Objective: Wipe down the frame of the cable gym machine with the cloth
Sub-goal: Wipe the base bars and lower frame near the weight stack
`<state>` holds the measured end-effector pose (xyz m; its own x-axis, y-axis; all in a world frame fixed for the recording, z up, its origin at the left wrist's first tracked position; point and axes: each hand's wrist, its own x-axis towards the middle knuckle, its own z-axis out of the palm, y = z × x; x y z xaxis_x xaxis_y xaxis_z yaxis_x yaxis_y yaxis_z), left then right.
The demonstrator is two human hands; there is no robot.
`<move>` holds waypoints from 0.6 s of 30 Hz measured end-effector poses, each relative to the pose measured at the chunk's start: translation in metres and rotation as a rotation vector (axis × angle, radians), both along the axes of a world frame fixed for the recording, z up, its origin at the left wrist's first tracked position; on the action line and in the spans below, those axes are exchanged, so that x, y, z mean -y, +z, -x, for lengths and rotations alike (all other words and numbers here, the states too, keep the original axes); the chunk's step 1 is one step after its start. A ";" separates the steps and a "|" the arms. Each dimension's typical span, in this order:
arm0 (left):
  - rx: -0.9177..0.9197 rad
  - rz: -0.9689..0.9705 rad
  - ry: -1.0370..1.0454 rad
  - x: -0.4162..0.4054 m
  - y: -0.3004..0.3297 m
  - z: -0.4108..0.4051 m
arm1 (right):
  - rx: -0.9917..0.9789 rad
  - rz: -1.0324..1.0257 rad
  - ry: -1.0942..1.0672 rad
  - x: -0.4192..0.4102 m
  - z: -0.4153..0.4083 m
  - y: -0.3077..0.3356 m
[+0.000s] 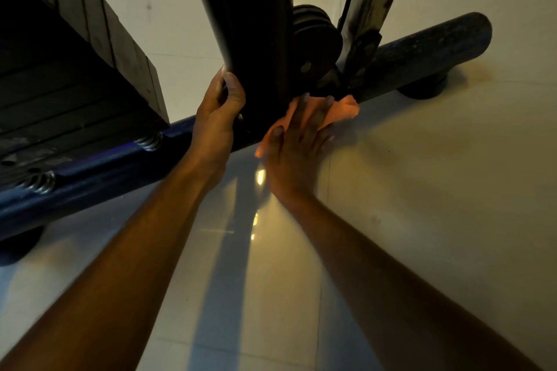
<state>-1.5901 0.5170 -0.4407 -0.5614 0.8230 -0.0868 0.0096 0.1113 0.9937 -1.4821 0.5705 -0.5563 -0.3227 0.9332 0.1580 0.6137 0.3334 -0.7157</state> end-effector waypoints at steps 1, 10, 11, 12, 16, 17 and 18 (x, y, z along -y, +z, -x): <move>-0.002 0.001 0.001 0.001 0.001 0.000 | 0.091 -0.073 0.060 -0.008 -0.012 -0.005; -0.069 -0.003 0.048 0.000 -0.003 -0.009 | -0.083 -0.077 0.027 -0.013 -0.004 0.013; -0.110 -0.002 0.048 0.000 -0.003 -0.010 | -0.099 -0.067 0.039 -0.014 -0.008 0.015; -0.150 0.003 0.044 0.000 -0.005 -0.011 | -0.108 -0.071 0.064 -0.014 -0.013 0.016; -0.224 0.048 0.060 0.001 -0.011 -0.020 | -0.137 -0.042 0.162 -0.018 -0.033 0.024; -0.222 0.066 0.072 0.002 -0.009 -0.022 | -0.148 -0.022 0.186 -0.020 -0.038 0.030; -0.214 0.088 0.085 0.004 -0.007 -0.024 | -0.149 -0.001 0.208 -0.021 -0.044 0.037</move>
